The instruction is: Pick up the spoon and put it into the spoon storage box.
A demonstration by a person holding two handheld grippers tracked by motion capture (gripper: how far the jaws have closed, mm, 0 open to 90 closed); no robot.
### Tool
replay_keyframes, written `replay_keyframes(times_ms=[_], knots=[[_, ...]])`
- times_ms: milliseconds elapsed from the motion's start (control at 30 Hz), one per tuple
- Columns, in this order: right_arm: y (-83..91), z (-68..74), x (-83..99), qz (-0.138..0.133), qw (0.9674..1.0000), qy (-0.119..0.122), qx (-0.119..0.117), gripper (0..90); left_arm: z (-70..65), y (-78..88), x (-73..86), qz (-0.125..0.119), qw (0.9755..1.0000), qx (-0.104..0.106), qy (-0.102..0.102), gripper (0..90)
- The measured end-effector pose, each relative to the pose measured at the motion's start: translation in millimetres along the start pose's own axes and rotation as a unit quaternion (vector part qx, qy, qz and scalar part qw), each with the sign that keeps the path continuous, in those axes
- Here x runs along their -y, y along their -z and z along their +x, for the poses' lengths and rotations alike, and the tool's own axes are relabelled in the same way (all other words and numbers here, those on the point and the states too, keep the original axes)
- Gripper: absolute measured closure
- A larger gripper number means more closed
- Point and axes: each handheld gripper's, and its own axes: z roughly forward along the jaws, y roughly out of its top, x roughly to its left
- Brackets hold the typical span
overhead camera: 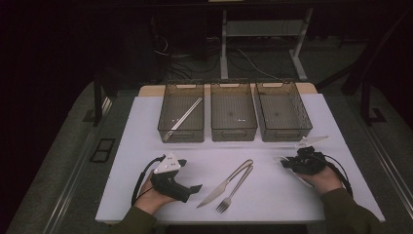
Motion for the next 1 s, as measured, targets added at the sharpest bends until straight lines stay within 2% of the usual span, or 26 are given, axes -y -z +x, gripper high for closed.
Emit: replay_keyframes(times_ms=[367,533,1000], knots=[[12.0,-2.3,-3.1,-0.011,0.9998,-0.006,-0.018,78.1,1.0,0.5,0.6,-0.006,1.0000,0.005,0.002,0.0],[17.8,-2.2,-8.4,-0.021,0.9995,0.001,-0.024,78.0,2.6,0.5,0.6,-0.010,0.9999,0.007,0.005,0.0],[22.1,-2.4,-22.7,-0.038,0.9988,0.001,-0.032,78.0,1.8,-0.6,0.9,-0.008,0.9999,0.010,0.003,0.0]])
